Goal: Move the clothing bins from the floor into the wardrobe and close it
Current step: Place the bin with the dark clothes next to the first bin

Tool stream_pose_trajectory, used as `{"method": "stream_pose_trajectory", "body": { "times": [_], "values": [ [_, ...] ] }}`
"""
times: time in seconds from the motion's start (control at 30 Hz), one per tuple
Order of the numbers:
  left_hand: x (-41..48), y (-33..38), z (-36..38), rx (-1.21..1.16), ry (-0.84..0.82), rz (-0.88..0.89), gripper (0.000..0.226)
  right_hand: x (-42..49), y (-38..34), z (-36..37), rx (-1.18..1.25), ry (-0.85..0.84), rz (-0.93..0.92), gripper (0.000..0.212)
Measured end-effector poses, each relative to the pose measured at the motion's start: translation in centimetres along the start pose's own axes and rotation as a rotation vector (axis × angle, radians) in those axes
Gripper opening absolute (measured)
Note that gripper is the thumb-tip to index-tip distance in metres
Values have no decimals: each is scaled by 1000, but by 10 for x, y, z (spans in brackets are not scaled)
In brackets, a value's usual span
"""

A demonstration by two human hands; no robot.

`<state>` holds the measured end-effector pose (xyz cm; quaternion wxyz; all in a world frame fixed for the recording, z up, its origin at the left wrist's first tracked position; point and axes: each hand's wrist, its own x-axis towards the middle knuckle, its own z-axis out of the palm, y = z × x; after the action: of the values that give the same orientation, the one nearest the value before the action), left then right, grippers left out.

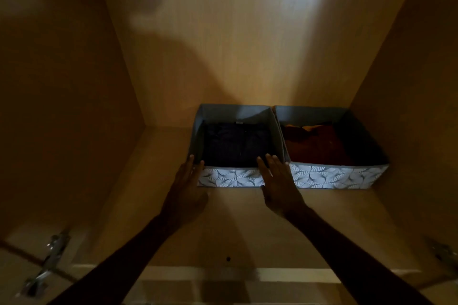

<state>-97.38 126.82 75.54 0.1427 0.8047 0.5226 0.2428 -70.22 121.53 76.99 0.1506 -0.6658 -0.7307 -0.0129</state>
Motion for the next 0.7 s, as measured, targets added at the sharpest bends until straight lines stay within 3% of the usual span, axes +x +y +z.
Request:
{"method": "stream_pose_trajectory", "body": {
  "times": [0.13,0.27,0.4,0.53,0.7],
  "values": [
    [-47,12,3,-230,153,-59,57,-37,-23,-3,169,45,11,73],
    [-94,12,8,-461,137,-267,66,-74,-48,1,437,-48,155,72],
    [-147,15,8,-538,180,-374,59,-108,-70,14,723,-101,189,68],
    [-202,30,4,-546,237,-480,39,-129,-91,21,883,-211,114,67],
    [-288,69,11,-560,362,-721,34,-162,-103,26,943,-501,-49,66]
  ]
}}
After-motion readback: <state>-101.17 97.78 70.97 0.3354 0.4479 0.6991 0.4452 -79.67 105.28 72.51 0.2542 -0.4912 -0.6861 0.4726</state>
